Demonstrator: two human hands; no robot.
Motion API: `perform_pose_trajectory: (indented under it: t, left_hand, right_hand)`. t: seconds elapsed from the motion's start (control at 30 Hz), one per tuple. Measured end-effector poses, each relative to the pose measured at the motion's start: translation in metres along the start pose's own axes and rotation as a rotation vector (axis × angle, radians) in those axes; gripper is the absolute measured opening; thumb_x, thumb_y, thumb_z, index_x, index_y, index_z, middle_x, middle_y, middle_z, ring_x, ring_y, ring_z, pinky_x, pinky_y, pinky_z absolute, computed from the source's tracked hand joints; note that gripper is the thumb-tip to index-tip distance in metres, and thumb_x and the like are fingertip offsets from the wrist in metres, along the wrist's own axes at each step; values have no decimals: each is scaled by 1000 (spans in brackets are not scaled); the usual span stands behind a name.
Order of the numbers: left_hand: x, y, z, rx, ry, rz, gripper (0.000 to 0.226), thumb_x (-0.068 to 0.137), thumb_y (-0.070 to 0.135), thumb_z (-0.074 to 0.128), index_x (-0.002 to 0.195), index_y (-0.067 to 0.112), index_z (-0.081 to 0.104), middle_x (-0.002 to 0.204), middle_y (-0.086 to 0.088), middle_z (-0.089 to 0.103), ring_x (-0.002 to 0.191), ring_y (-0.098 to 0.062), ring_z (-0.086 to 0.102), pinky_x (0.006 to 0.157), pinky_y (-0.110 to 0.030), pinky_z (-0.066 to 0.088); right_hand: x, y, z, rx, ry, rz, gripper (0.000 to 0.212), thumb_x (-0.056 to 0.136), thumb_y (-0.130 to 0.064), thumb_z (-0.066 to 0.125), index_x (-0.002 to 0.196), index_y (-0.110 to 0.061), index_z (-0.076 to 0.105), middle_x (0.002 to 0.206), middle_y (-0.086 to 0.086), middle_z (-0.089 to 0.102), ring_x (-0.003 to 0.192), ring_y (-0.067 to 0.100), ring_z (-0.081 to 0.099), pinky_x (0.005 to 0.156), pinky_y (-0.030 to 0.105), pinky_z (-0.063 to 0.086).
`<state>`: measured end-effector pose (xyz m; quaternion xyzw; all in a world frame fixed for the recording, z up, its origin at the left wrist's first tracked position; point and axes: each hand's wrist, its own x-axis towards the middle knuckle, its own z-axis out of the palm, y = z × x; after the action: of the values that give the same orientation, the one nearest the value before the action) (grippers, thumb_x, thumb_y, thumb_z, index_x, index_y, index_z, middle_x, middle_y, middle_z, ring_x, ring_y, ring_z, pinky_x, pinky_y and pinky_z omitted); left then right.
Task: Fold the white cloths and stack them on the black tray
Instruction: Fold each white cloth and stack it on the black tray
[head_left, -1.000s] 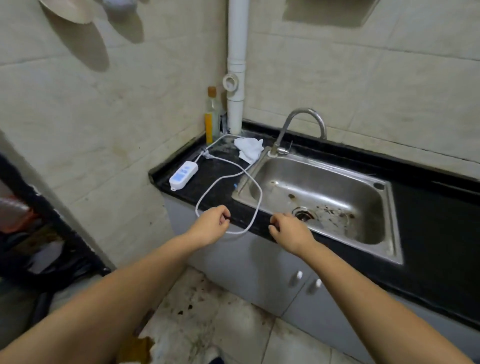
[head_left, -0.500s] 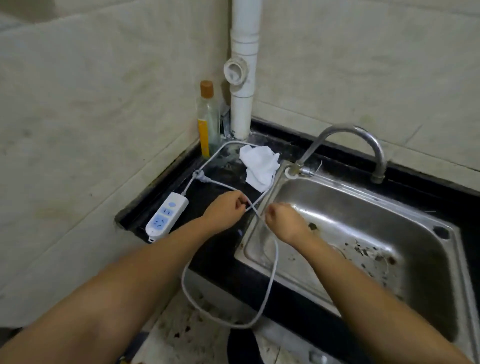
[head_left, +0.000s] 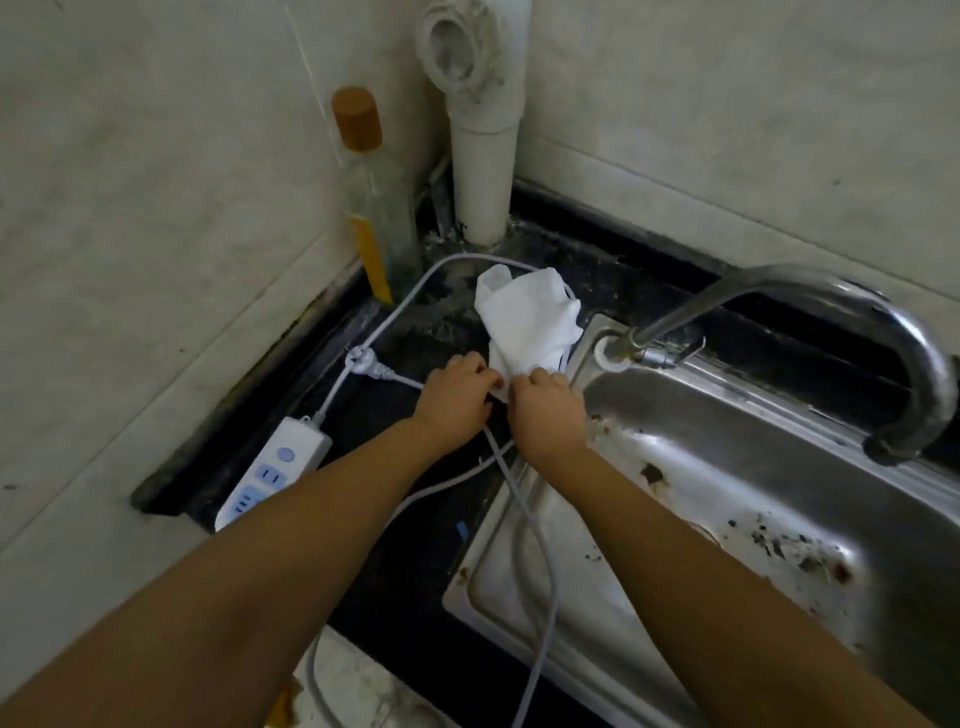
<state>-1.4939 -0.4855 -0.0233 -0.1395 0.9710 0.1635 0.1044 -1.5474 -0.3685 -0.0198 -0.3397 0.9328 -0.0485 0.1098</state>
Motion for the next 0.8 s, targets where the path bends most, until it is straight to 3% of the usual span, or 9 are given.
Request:
perform_pose_trajectory:
  t: [0.17,0.3,0.4,0.5,0.63,0.7,0.8]
  left_hand:
    - [-12,11,-9,-72,141,-28,25,91,24,52,109,12,64,112,-10,51,107,-29,46,84,-39,39]
    - [-43,22,-34,-249,334,39,20,90,21,56,96,8,70,101,-13,61,97,-34,53,81,-43,44]
    - [-77,41,-57,-385,414,98,23,93,16,51,100,2,69,99,-18,66,94,-34,58,80,-37,42]
    - [-117,74,-73,-511,460,147,22,93,9,51,104,1,68,99,-15,69,89,-23,60,75,-27,42]
    - [-162,125,-86,-734,424,211,26,96,17,49,80,3,64,67,-1,53,57,0,42,53,-20,34]
    - [-177,154,-88,-803,391,247,35,97,20,47,67,5,56,62,1,46,52,2,36,51,-16,30]
    - [-196,200,-81,-852,295,343,38,97,20,47,59,17,46,60,5,41,50,2,35,52,-15,30]
  right_hand:
    - [-8,1,-20,267,14,15,21,92,-28,49,102,-12,59,107,9,61,104,27,54,88,37,40]
    - [-46,9,-54,711,117,126,14,92,-21,51,100,-10,55,89,7,63,84,23,59,76,32,46]
    - [-89,19,-80,939,252,125,11,95,-14,49,101,-10,56,80,1,55,72,12,50,59,12,39]
    - [-140,27,-101,1112,369,104,9,95,-12,50,100,-15,57,72,-3,49,63,7,43,57,14,36]
    - [-216,44,-118,1114,382,2,12,92,-10,57,103,-15,60,69,-5,48,62,3,45,59,12,39]
    - [-253,59,-121,1056,353,37,12,90,-7,58,95,-18,61,72,-6,55,62,1,49,63,15,42]
    - [-306,90,-119,989,346,135,10,88,-7,56,92,-11,64,82,4,61,74,12,53,72,28,43]
